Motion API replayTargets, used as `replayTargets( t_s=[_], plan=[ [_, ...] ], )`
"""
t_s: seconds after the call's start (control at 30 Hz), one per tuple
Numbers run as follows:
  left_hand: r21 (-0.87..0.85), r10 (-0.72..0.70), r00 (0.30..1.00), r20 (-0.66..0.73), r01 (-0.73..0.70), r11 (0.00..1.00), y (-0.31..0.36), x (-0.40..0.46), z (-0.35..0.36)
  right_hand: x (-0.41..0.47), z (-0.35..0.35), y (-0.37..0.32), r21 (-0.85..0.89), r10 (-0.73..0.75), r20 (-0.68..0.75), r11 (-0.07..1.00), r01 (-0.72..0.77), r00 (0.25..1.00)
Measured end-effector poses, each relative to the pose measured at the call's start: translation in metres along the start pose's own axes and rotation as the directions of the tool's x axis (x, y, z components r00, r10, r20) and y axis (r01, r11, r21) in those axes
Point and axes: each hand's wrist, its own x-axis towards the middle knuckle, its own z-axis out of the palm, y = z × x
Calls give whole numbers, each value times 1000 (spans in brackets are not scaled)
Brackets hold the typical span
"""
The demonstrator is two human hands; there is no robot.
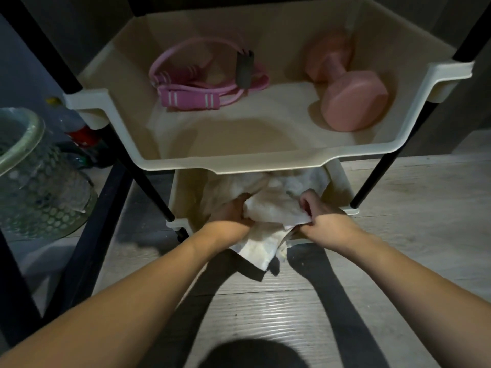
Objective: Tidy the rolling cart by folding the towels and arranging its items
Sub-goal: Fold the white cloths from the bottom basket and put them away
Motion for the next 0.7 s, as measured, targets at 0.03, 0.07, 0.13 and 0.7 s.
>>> replayTargets(
  t_s=[0.03,0.07,0.13,0.7],
  plan=[
    [-17,3,1000,-13,-3,1000,0,-5,-6,1,-2,-1,54,-2,45,999,-1,999],
    [-28,9,999,-41,-10,1000,0,-9,-13,3,-4,-2,118,-2,88,993,-9,996],
    [-46,39,990,-136,-45,998,1,-13,-25,7,-8,-5,236,-27,134,972,-5,991],
    [83,237,962,-136,-227,970,77,-116,-87,-66,-61,-25,739,51,2,673,-36,999]
  ],
)
